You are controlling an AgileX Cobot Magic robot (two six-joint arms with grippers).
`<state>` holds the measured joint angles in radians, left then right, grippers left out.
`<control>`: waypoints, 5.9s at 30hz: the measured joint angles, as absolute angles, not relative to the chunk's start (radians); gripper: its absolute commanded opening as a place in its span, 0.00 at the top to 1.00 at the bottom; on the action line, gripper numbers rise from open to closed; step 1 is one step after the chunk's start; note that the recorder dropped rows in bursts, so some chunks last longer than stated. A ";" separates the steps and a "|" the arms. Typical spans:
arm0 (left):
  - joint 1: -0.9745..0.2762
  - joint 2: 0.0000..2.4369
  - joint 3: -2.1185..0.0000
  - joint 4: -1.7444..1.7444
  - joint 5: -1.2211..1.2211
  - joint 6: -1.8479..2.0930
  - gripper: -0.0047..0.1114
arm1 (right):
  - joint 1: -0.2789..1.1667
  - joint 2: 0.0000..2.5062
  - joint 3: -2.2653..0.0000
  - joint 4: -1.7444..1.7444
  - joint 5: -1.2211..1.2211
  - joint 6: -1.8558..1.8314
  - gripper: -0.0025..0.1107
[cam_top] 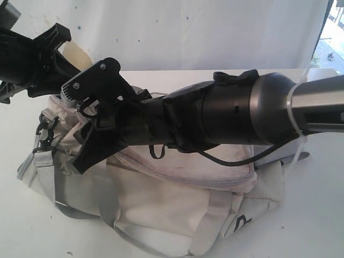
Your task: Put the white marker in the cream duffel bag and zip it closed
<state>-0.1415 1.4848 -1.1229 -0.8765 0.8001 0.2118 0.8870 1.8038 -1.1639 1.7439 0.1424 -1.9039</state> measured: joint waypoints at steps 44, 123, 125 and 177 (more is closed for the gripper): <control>-0.155 1.556 -1.335 -0.300 0.682 0.069 0.96 | 1.043 1.850 -1.141 1.703 -0.041 -1.873 0.98; -0.142 1.526 -1.594 -0.056 1.099 0.052 0.85 | 0.603 1.666 -1.207 1.752 -0.863 -2.086 0.73; -0.142 1.526 -1.594 -0.056 1.099 0.052 0.85 | 0.605 1.660 -1.202 1.752 -0.808 -1.975 0.73; 0.007 0.664 -0.825 0.005 0.979 0.012 0.96 | 0.028 0.722 -0.798 0.029 0.914 -0.120 0.98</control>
